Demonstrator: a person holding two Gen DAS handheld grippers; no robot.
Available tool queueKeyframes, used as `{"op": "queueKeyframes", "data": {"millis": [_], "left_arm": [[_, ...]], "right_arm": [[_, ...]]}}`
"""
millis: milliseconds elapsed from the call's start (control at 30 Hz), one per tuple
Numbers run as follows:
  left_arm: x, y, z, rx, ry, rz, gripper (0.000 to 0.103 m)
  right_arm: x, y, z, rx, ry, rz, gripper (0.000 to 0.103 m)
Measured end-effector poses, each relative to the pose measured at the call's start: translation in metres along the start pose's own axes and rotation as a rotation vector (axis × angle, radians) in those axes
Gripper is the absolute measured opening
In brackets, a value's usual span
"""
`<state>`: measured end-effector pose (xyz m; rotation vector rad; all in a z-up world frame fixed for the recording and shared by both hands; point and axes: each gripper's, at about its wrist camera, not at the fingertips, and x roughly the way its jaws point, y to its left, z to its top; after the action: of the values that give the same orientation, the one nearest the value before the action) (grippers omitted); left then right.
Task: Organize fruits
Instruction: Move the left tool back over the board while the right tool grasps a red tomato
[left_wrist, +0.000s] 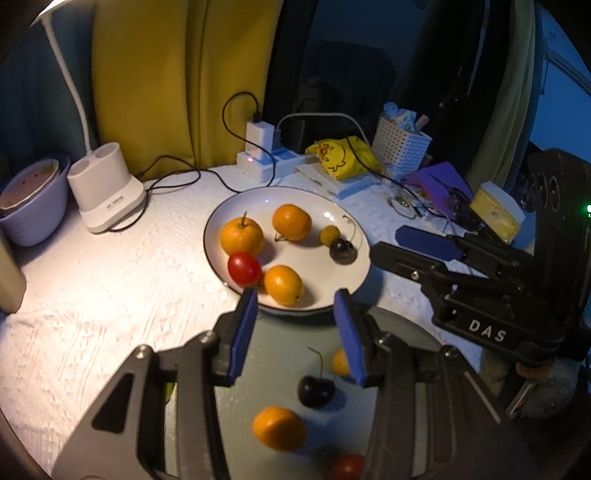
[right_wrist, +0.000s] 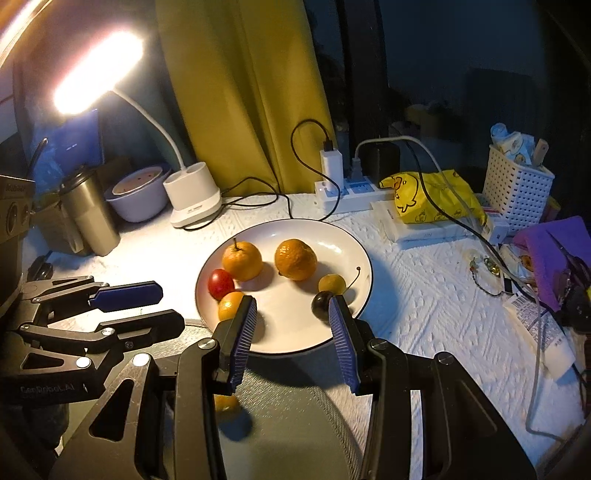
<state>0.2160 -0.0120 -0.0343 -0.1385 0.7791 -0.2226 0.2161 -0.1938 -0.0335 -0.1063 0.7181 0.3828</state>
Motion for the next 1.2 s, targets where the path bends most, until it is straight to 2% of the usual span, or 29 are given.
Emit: {"op": "queueKeyframes", "data": {"millis": [500,1200], "left_arm": [[-0.041,0.0,-0.032,-0.011,-0.031,0.005,0.045],[-0.057,0.012,-0.087,-0.064,-0.01,0.007,0.045]], "right_arm": [[-0.039,0.024,-0.016,-0.022,-0.022,-0.013,0.043],[-0.045,0.062,-0.061,-0.047,0.045,0.011,0.043]]}}
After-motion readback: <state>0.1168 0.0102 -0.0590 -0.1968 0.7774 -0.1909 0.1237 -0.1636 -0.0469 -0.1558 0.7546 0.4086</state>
